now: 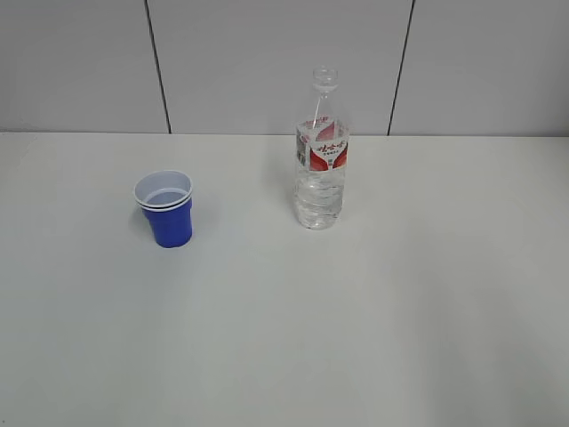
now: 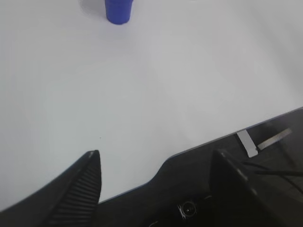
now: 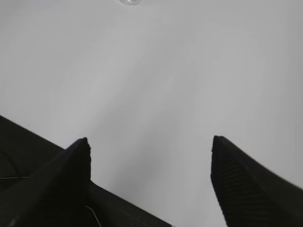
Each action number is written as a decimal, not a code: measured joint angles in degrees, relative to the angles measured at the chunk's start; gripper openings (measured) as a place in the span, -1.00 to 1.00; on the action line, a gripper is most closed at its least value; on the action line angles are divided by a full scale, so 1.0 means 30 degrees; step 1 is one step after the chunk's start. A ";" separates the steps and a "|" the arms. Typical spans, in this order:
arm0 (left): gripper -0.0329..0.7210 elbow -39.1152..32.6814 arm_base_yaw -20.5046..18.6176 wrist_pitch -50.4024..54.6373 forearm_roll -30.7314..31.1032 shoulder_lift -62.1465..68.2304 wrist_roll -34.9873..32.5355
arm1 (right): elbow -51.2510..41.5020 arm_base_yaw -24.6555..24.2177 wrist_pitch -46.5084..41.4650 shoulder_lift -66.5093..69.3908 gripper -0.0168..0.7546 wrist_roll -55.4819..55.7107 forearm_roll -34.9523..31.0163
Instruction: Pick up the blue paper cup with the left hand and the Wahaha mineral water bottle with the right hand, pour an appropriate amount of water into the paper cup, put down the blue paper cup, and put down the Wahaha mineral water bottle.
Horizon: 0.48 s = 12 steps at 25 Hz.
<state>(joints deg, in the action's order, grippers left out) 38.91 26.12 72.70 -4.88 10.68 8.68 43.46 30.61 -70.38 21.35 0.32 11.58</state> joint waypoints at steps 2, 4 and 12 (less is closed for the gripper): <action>0.52 0.0000 0.0000 0.0090 0.0406 -0.0880 0.0000 | -0.0427 0.0000 -0.0425 -0.1114 0.57 0.0046 0.0363; 0.52 0.0000 0.0000 0.0121 0.1008 -0.1467 -0.0029 | -0.0939 0.0000 -0.0494 -0.1993 0.57 0.0118 0.0633; 0.51 -0.1836 0.0000 0.0121 0.1628 -0.1756 -0.0029 | -0.3757 0.0000 -0.0287 -0.4223 0.57 0.0208 0.1240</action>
<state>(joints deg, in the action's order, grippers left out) 33.40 26.12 73.07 0.00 5.41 8.60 32.19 30.61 -71.23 8.68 0.94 15.30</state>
